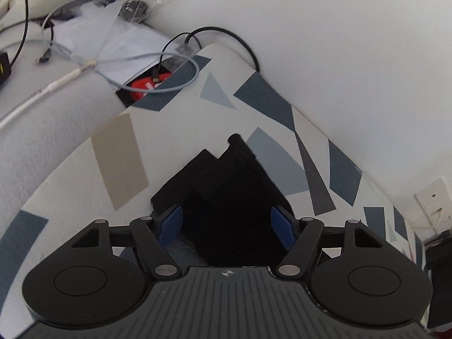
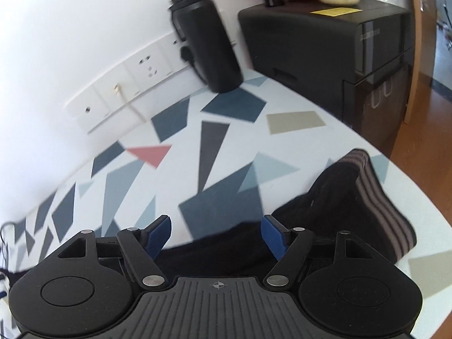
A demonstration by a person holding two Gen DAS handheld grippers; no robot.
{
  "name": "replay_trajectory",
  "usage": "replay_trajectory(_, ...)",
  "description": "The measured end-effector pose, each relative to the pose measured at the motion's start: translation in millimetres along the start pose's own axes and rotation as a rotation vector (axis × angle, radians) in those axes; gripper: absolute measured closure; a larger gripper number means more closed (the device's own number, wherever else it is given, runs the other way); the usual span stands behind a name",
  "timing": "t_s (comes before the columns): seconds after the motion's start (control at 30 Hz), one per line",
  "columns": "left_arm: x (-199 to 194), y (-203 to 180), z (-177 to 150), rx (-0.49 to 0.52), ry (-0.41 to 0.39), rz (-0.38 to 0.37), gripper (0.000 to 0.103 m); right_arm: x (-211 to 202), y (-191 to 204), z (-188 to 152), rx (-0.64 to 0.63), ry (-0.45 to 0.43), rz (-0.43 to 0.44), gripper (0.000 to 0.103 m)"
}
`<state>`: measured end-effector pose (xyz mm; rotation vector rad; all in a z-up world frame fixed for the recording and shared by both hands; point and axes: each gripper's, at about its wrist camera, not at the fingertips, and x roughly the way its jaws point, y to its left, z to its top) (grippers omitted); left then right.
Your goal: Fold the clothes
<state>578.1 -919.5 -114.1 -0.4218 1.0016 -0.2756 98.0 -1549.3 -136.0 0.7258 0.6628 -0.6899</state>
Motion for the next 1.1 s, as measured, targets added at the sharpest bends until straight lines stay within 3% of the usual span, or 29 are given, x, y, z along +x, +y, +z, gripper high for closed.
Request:
replay_trajectory(0.1, 5.4, 6.3, 0.8, 0.017, 0.014, -0.025, 0.054, 0.1, 20.6, -14.1, -0.040, 0.019, 0.004, 0.035)
replay_trajectory(0.17, 8.5, 3.2, 2.9, 0.050, 0.012, -0.055, 0.060, -1.1, 33.8, -22.4, -0.084, 0.018, 0.009, 0.035)
replay_trajectory(0.47, 36.5, -16.9, 22.5, 0.073, 0.023, -0.032, 0.059, -4.7, 51.6, -45.8, -0.080, 0.007, -0.016, 0.035)
replay_trajectory(0.6, 41.3, -30.3, 31.8, 0.119, 0.027, 0.005, 0.041, -8.3, 55.0, -52.3, -0.085, 0.005, -0.023, 0.035)
replay_trajectory(0.83, 40.3, -32.9, 31.4, 0.156, 0.045, 0.023, 0.043, -12.1, 58.6, -55.5, -0.102, -0.005, -0.031, 0.035)
replay_trajectory(0.87, 38.9, -32.3, 30.8, 0.156, 0.045, 0.021, 0.055, -12.2, 58.3, -55.3, -0.101, -0.006, -0.032, 0.035)
replay_trajectory(0.9, 36.7, -31.0, 30.3, 0.147, 0.038, 0.019, 0.079, -12.3, 57.9, -55.2, -0.099, -0.006, -0.033, 0.035)
replay_trajectory(0.93, 34.5, -29.7, 29.9, 0.137, 0.031, 0.017, 0.089, -12.1, 57.5, -55.1, -0.098, -0.006, -0.033, 0.035)
replay_trajectory(1.1, 23.2, -23.0, 27.4, 0.092, -0.004, 0.008, 0.098, -8.0, 56.4, -54.0, -0.089, 0.001, -0.032, 0.035)
